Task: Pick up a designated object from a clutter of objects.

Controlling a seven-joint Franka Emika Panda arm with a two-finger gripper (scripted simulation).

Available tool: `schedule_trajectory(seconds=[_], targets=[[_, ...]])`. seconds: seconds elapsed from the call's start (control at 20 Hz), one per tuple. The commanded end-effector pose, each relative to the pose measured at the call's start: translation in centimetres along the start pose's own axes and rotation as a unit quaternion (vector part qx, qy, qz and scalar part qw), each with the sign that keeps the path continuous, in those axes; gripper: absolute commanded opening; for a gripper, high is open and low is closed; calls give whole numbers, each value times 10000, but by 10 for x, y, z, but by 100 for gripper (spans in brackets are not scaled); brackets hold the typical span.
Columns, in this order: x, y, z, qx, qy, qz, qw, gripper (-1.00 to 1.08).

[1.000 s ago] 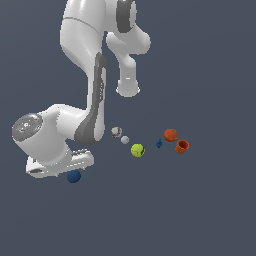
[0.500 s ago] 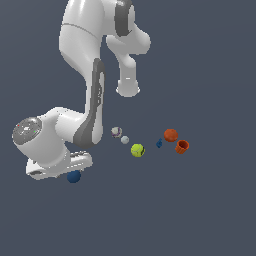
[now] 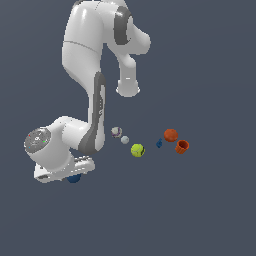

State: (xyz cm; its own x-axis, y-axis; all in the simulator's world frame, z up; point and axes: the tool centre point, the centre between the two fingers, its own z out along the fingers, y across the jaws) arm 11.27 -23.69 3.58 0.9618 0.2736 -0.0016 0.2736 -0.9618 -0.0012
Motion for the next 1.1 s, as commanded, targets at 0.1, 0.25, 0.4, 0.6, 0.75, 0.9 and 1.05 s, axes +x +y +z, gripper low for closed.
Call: schedule_trajectory(seconds=[0.1, 0.25, 0.4, 0.6, 0.75, 0.9, 1.05], targets=[[1, 1, 5, -5, 8, -2, 10000, 100], [2, 1, 5, -5, 8, -2, 10000, -100], [2, 1, 5, -5, 8, -2, 10000, -100], [2, 1, 5, -5, 8, -2, 10000, -100], [1, 1, 5, -4, 5, -3, 10000, -100], [1, -1, 3, -4, 5, -3, 10000, -100], [0, -6, 0, -4, 5, -3, 10000, -100]])
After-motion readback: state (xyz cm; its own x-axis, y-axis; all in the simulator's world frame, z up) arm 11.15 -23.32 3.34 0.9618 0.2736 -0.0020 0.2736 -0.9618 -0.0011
